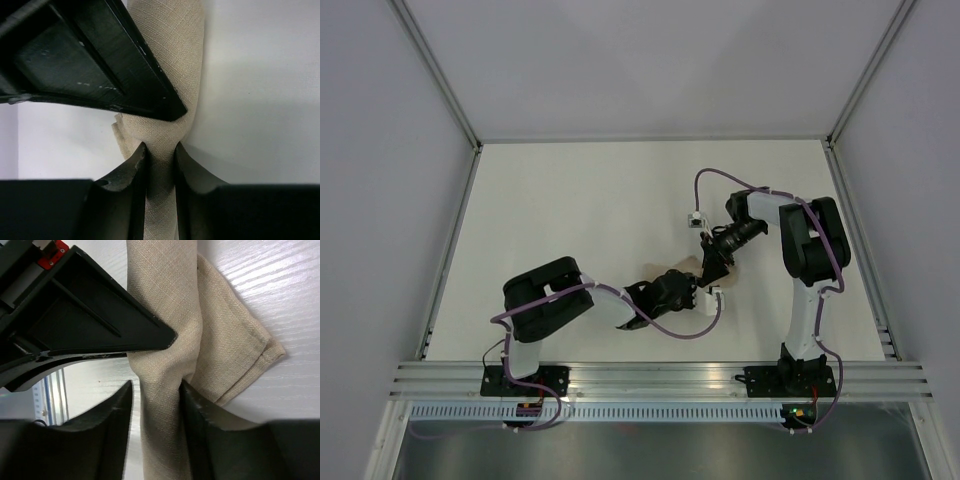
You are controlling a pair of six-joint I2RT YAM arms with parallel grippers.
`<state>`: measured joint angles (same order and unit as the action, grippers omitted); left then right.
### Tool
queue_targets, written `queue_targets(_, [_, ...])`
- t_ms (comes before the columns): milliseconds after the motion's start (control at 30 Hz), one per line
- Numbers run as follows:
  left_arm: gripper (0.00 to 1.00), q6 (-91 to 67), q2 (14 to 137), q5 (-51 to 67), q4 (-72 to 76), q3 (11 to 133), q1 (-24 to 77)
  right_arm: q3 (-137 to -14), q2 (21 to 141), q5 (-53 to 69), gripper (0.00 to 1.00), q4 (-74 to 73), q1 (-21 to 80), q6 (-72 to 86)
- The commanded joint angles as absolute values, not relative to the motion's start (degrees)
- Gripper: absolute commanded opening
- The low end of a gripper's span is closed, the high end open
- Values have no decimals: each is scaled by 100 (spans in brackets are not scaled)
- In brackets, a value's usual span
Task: Fold the napkin, place the utensils inside, and roll it up
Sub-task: Roll the napkin with the utensil
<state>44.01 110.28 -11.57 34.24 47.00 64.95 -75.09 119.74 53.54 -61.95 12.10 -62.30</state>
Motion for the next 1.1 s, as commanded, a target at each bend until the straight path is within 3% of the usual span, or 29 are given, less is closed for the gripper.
queue_targets(0, [8, 4360, 11233, -1047, 2717, 4772, 6425, -7436, 12182, 4808, 57, -5704, 1230, -6557])
queue_targets(100, [3, 4079, 11101, -686, 2216, 4938, 6381, -7304, 11936, 4851, 68, -5511, 1213, -6399])
queue_targets(267, [2, 3614, 10960, -63, 1557, 5203, 6276, -6997, 11225, 4904, 76, -4932, 1152, -5978])
queue_targets(600, [2, 2928, 10855, 975, 450, 5774, 5854, -5722, 9722, 4491, 78, -2295, 686, -4281])
queue_targets(800, [2, 2514, 11012, 1739, -377, 6336, 5442, -5678, 9537, 4842, 78, -2487, 299, -4394])
queue_targets(1067, [2, 1829, 11513, 3206, -1756, 7381, 4738, -4432, 7763, 4790, 80, -2075, 88, -4711])
